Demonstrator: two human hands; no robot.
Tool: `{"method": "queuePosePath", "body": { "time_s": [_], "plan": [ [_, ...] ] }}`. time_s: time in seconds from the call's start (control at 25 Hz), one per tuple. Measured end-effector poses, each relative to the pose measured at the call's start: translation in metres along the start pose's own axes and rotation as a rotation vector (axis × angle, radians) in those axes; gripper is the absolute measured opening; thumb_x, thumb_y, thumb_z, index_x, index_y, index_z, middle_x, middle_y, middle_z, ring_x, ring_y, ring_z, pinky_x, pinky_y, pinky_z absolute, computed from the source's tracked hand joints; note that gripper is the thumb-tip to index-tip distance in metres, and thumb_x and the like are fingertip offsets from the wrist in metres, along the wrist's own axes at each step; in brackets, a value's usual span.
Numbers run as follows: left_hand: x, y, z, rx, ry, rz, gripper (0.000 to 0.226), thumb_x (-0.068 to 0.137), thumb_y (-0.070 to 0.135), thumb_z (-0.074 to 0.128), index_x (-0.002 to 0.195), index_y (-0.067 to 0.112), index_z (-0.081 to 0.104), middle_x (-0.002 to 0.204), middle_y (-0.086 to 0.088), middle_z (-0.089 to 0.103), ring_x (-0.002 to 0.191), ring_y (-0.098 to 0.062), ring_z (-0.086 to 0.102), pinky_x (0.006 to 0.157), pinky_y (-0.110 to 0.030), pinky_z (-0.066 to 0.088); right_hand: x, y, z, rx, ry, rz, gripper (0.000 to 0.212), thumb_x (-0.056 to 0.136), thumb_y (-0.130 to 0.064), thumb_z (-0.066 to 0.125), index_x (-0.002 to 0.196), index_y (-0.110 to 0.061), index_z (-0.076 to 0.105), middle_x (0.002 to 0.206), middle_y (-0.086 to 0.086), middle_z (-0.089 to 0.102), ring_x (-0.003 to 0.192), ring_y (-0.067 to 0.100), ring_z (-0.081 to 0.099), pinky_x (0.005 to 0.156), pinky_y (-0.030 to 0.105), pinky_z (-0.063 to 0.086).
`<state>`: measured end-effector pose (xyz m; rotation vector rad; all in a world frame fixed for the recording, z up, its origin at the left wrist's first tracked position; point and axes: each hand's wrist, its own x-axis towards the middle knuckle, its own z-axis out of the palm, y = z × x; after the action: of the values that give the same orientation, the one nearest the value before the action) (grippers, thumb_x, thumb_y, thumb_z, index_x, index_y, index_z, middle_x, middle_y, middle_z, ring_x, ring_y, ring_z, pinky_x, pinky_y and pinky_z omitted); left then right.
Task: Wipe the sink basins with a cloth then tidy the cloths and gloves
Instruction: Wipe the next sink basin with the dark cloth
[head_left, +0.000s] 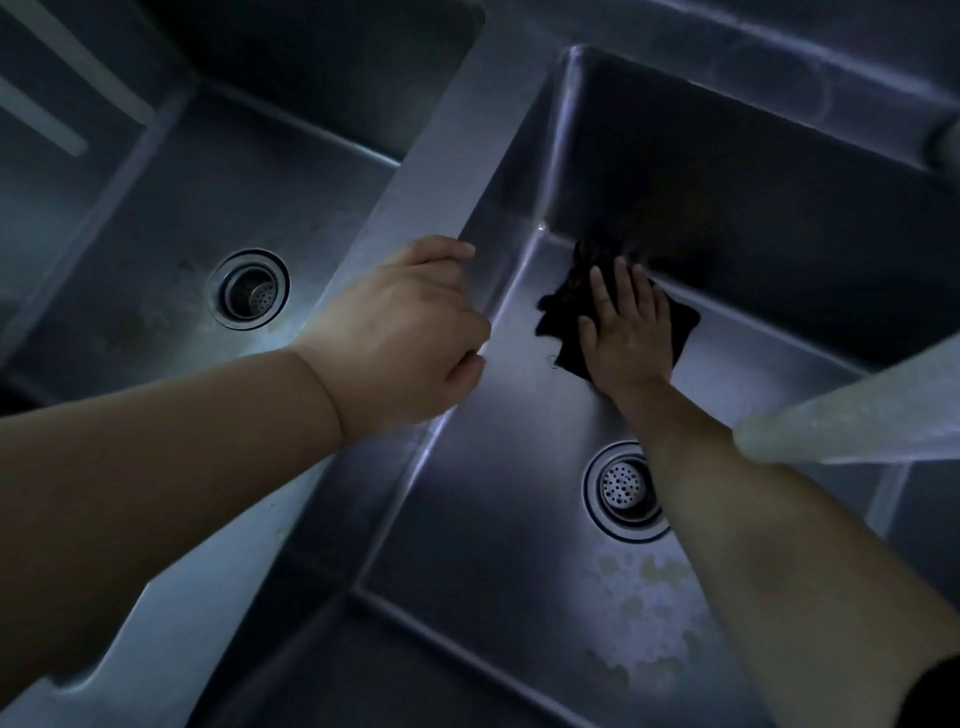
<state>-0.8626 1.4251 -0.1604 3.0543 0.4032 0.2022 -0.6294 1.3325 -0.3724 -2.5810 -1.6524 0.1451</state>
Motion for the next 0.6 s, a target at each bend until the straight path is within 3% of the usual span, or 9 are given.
{"method": "queuePosePath", "body": {
  "time_s": [0.12,0.24,0.4,0.52,0.6],
  "plan": [
    [0.000,0.000,-0.001,0.010,-0.010,0.007,0.025,0.078,0.020,0.055,0.054,0.018,0.056,0.050,0.001,0.054,0.064,-0.021,0.054,0.110,-0.032,0.029,-0.027,0.007,0.001,-0.031,-0.060,0.066,0.065,0.091,-0.045,0.024,0.150,-0.018,0.018,0.156,0.016,0.020,0.143,0.034,0.015,0.117,0.048,0.009],
    [0.001,0.002,-0.004,0.007,-0.050,0.024,0.028,0.079,0.022,0.053,0.052,0.017,0.054,0.049,0.001,0.053,0.063,-0.020,0.054,0.110,-0.032,0.030,-0.063,-0.017,0.003,-0.020,-0.127,0.051,0.072,0.090,-0.055,0.029,0.151,-0.020,0.016,0.156,0.017,0.018,0.143,0.037,0.012,0.117,0.052,0.008],
    [0.002,0.006,-0.007,0.056,-0.075,0.028,0.030,0.078,0.028,0.050,0.050,0.021,0.046,0.047,0.002,0.050,0.063,-0.020,0.053,0.110,-0.031,0.028,-0.120,-0.063,0.006,0.000,-0.133,-0.133,0.082,0.082,-0.065,0.038,0.149,-0.018,0.024,0.153,0.020,0.025,0.141,0.042,0.019,0.115,0.053,0.007],
    [0.000,0.010,-0.007,0.113,-0.098,0.031,0.024,0.074,0.028,0.054,0.052,0.017,0.057,0.050,-0.003,0.057,0.067,-0.024,0.058,0.111,-0.031,0.026,-0.160,-0.088,0.008,-0.026,-0.172,-0.259,0.085,0.079,-0.066,0.045,0.147,-0.017,0.030,0.152,0.020,0.028,0.140,0.042,0.024,0.113,0.058,0.013],
    [-0.003,0.014,-0.010,0.171,-0.134,0.072,0.018,0.071,0.022,0.059,0.055,0.013,0.061,0.052,-0.007,0.059,0.064,-0.027,0.058,0.107,-0.035,0.034,-0.196,-0.090,0.007,-0.015,-0.219,-0.349,0.083,0.080,-0.064,0.046,0.148,-0.018,0.029,0.153,0.018,0.026,0.141,0.041,0.022,0.115,0.056,0.016]
  ]
}}
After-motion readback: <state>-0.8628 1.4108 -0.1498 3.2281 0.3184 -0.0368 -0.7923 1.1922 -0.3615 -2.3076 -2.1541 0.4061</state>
